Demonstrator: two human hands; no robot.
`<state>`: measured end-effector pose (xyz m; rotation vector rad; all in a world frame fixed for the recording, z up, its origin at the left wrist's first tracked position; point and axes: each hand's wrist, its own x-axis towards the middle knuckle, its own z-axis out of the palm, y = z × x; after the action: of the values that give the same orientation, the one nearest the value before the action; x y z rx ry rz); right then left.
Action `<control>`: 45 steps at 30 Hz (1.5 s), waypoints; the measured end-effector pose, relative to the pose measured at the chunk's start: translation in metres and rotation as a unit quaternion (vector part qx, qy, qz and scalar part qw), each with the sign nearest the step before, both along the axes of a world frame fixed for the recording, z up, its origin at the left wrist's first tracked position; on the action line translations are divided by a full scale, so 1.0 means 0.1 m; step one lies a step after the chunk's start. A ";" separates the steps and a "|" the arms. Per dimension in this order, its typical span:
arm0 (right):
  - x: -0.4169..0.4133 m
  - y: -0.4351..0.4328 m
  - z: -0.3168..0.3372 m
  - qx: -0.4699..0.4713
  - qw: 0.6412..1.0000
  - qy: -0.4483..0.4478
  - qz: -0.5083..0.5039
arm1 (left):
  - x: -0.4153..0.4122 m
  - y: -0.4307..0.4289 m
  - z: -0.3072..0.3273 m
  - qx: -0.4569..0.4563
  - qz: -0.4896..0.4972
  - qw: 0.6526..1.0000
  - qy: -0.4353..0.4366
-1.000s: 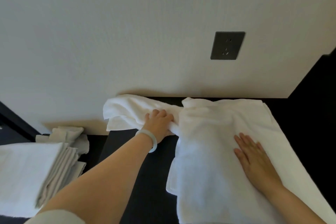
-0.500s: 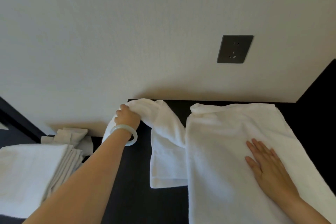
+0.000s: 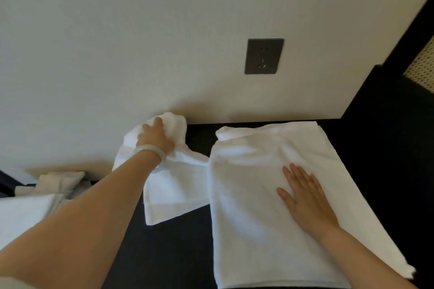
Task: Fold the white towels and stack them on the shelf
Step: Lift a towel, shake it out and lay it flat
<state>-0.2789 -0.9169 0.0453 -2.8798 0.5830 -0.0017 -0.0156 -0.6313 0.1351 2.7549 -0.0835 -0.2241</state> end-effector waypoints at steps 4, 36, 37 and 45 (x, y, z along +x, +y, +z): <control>0.01 -0.01 -0.04 -0.012 1.000 -0.007 0.000 | 0.28 0.14 0.44 -0.233 0.124 0.957 -0.122; -0.33 0.30 0.02 0.004 0.998 -0.056 -0.027 | -2.20 -0.17 -0.67 0.091 -0.342 0.929 -0.113; -0.26 0.19 0.00 0.000 1.000 -0.023 -0.014 | -2.10 -0.25 -0.65 0.098 -0.337 0.929 -0.118; -0.48 -0.52 0.05 0.012 0.999 0.028 -0.044 | -1.95 -0.37 -0.79 0.072 -0.354 0.923 -0.137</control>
<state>-0.3265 -0.9691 0.0500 -2.8366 0.7154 0.0733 -0.2102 -0.6682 0.0557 2.7575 -1.1833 -0.0244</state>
